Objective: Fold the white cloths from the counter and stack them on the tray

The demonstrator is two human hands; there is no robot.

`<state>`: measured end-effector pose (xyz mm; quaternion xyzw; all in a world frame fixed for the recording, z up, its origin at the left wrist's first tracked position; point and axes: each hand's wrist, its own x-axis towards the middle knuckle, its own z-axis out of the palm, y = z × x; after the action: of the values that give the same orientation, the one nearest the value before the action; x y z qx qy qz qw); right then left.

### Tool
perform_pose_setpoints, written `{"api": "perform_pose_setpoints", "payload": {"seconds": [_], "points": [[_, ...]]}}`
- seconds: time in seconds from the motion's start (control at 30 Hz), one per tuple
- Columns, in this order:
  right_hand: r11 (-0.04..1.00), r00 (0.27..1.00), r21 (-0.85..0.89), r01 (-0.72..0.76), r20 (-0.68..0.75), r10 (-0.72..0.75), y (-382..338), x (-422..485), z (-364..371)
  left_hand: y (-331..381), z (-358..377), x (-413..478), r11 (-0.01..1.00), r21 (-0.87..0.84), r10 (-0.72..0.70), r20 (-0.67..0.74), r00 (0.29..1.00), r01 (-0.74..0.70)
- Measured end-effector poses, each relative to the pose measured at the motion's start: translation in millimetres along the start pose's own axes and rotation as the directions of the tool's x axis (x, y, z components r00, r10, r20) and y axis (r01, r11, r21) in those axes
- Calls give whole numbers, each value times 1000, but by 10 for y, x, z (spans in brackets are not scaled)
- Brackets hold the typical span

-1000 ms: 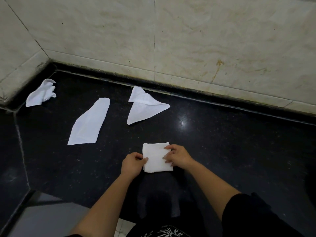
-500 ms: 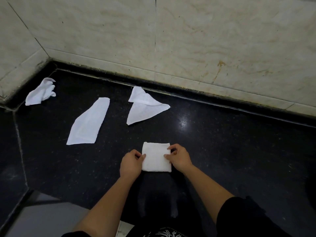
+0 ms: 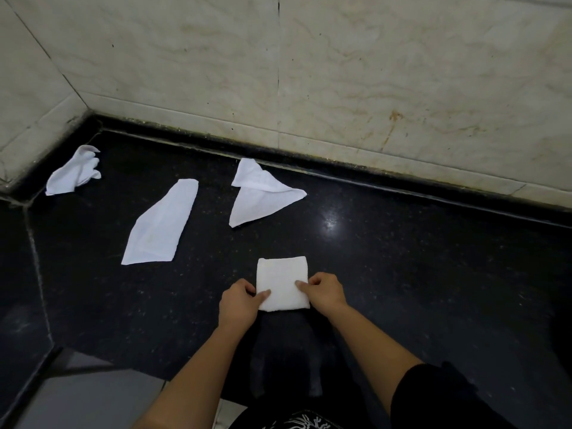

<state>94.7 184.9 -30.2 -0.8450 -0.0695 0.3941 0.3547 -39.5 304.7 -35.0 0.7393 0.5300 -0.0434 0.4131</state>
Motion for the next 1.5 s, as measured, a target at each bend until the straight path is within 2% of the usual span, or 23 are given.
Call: {"api": "perform_pose_setpoints", "payload": {"seconds": [0.1,0.17,0.23,0.3,0.37,0.43,0.5,0.6,0.7,0.8,1.0,1.1,1.23,1.5], "points": [[981,995,176,-88,59,79,-59,-43,-31,51,-44,-27,999,34,-33,52,998,32],[946,984,282,-162,116,134,-145,-107,-79,124,-114,-76,989,77,-141,160,977,130],[922,980,340,-186,132,149,-238,-184,-130,169,-193,-140,964,69,-264,282,922,255],[900,980,393,-187,142,141,-304,-241,-180,181,-236,-180,915,-69,-331,439,836,398],[874,981,450,-182,147,129,-342,-283,-240,206,-250,-202,818,-248,-289,602,744,519],[851,984,497,-170,137,116,-374,-348,-357,284,-236,-205,702,-386,-190,709,680,599],[828,988,541,-150,120,101,-390,-418,-502,417,-192,-180,624,-452,-115,753,648,637],[775,993,621,-121,70,99,-289,-560,-773,718,-63,-209,577,-503,-41,769,637,644],[754,995,654,-67,-13,99,-101,-731,-1113,1083,97,-342,562,-527,1,772,636,638],[749,991,663,-3,-101,93,96,-941,-1500,1444,258,-559,594,-518,47,786,617,615],[742,968,663,98,-238,85,650,-1429,-2407,2186,707,-1286,787,-456,137,786,602,416],[747,946,649,144,-312,89,953,-1695,-2851,2491,1018,-1712,839,-446,192,779,598,312],[754,896,625,200,-428,118,1531,-2062,-3601,2910,1605,-2496,854,-481,291,758,584,199],[771,840,572,279,-534,93,2409,-2662,-4992,3676,2500,-3732,861,-508,415,742,526,37]]}}
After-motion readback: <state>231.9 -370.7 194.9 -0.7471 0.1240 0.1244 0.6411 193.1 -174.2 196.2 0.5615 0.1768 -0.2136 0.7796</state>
